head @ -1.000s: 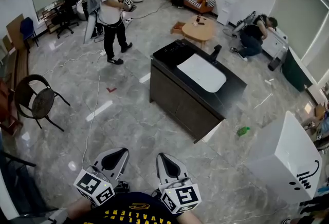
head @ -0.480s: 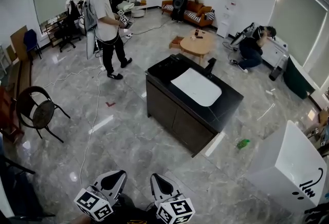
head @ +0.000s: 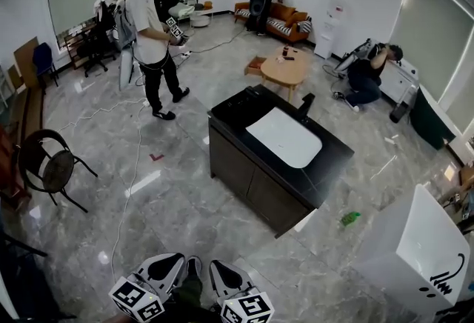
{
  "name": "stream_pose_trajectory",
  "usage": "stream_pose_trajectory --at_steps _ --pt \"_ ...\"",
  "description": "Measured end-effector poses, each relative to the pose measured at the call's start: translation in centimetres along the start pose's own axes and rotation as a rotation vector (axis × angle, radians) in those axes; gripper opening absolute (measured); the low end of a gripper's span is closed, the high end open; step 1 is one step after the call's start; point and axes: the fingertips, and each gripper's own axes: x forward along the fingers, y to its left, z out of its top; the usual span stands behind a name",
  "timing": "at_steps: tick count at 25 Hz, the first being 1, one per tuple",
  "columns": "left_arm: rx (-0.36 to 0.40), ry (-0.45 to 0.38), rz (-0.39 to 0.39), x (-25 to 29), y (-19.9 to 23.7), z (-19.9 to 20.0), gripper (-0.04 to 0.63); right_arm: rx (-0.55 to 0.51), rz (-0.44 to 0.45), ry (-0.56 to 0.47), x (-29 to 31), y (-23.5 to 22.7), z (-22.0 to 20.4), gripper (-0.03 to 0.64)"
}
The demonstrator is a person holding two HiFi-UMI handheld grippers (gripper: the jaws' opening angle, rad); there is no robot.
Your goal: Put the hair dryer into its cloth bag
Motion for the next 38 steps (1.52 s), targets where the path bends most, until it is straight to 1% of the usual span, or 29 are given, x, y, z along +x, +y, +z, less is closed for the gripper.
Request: stream_pose_trajectory --at_steps 2,6,9,11,13,17,20,23,26,29,34,38 --pt "-0.008 -0.007 -0.028 2.0 1.4 0.8 0.011 -0.007 -0.028 -0.004 1.6 -1.4 1.3 0.008" --pt "-0.013 -0.028 -0.092 5.9 5.0 3.7 0.011 -0.017 -0.097 -0.029 5.2 -4.1 4.6 0.008" --pt "-0.002 -0.044 -0.134 8.1 7.9 5.7 0.011 -0.011 -0.132 -0.023 8.6 -5.1 6.2 0.008" --pt "-0.018 -0.037 -0.153 9.2 9.8 6.9 0.011 -0.01 -0.145 -0.013 10.9 -5.4 7.0 0.008" --pt "-0.037 -0.036 -0.16 9.8 12.0 7.7 0.011 -0.014 -0.158 -0.004 13.0 -5.5 7.8 0.008" --pt "-0.052 -0.049 -0.156 11.1 16.8 8.2 0.011 -0.012 -0.18 0.02 16.7 -5.9 8.7 0.008" --pt "-0.081 -0.06 -0.161 11.9 18.8 8.7 0.011 -0.028 -0.191 0.034 18.9 -6.8 9.7 0.008" --pt "-0.112 -0.051 -0.15 12.2 19.8 8.9 0.011 -0.033 -0.183 0.057 20.5 -6.9 9.8 0.008" --pt "-0.114 -0.059 -0.13 12.6 21.7 9.3 0.011 -0.022 -0.166 0.078 22.2 -6.8 9.6 0.008" --pt "-0.116 -0.058 -0.095 12.9 23.5 9.7 0.011 -0.003 -0.133 0.091 24.4 -7.0 9.7 0.008" --pt "-0.089 -0.058 -0.038 14.5 25.5 10.7 0.011 0.0 -0.07 0.091 27.6 -8.3 11.0 0.008" --pt "-0.072 -0.056 0.001 17.5 26.4 11.3 0.011 0.003 -0.035 0.071 29.3 -10.9 12.6 0.008"
